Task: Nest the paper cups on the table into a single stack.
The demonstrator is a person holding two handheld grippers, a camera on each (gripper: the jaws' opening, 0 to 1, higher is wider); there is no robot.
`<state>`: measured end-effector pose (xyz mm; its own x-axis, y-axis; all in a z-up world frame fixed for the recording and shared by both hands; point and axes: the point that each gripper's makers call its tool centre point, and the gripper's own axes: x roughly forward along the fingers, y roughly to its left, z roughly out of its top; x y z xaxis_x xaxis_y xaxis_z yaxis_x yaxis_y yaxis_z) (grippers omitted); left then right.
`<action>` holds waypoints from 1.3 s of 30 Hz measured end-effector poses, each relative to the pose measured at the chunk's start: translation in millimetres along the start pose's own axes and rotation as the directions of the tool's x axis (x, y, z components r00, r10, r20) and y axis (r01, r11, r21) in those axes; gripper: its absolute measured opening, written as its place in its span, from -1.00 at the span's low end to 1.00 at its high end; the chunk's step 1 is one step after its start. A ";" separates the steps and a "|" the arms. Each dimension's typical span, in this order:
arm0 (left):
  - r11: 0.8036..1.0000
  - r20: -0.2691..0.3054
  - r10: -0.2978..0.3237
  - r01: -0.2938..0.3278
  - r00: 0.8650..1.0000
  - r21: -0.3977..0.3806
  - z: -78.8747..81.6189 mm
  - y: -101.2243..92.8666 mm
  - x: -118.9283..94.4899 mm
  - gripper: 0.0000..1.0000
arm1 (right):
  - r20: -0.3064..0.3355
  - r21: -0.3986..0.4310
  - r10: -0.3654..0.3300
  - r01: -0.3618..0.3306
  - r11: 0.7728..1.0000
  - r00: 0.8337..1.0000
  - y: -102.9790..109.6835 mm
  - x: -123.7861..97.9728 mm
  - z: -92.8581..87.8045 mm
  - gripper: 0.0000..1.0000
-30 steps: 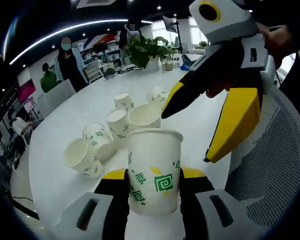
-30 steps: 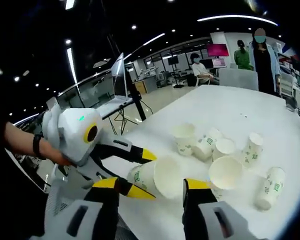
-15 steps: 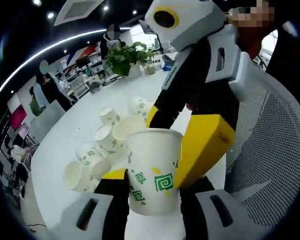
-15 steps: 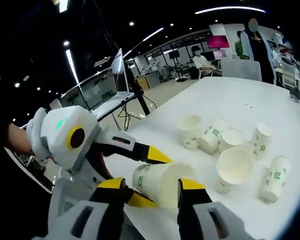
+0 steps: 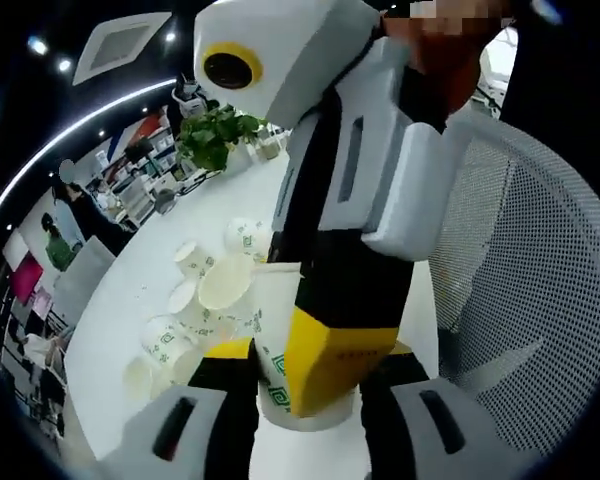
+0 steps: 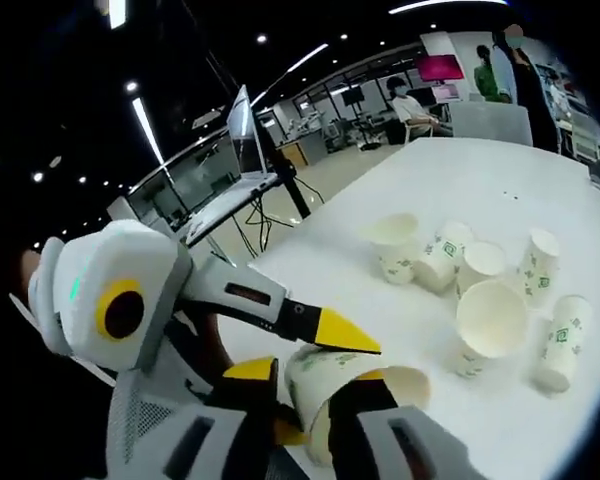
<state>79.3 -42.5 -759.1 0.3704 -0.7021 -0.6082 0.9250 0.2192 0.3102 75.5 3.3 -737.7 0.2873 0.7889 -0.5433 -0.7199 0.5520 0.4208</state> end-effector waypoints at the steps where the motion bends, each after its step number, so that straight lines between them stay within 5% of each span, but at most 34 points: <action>1: 1.000 0.002 0.000 0.000 1.000 -0.009 0.4 -0.9 0.2 -0.25 | -0.005 -0.002 0.000 0.000 1.000 1.000 0.3 0.7 -1.3 -0.73; 7: 1.000 0.007 -0.001 0.001 1.000 -0.014 0.5 -2.4 0.0 -0.25 | -0.033 -0.042 -0.009 0.008 0.999 0.999 1.0 3.9 -8.1 -0.98; 19: 1.000 0.001 0.005 -0.005 1.000 -0.019 -2.0 -2.8 -1.0 -0.19 | -0.073 -0.128 -0.059 0.049 0.991 0.996 -4.3 5.8 -16.2 -1.00; 29: 0.993 -0.031 0.008 -0.011 0.999 -0.117 -16.1 -0.9 -4.4 -0.02 | -0.046 -0.129 -0.116 0.110 0.986 0.992 -20.8 -2.3 -7.7 -1.00; 39: 0.950 -0.004 0.066 -0.064 0.998 -0.306 -26.3 13.6 -14.3 0.03 | -0.032 -0.176 -0.210 0.202 0.964 0.977 -42.4 -28.0 8.4 -1.00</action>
<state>88.8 -11.7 -765.4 0.4310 -0.6835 -0.5891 0.8807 0.4607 0.1098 103.3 -39.9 -734.3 0.4118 0.6459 -0.6428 -0.7468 0.6434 0.1680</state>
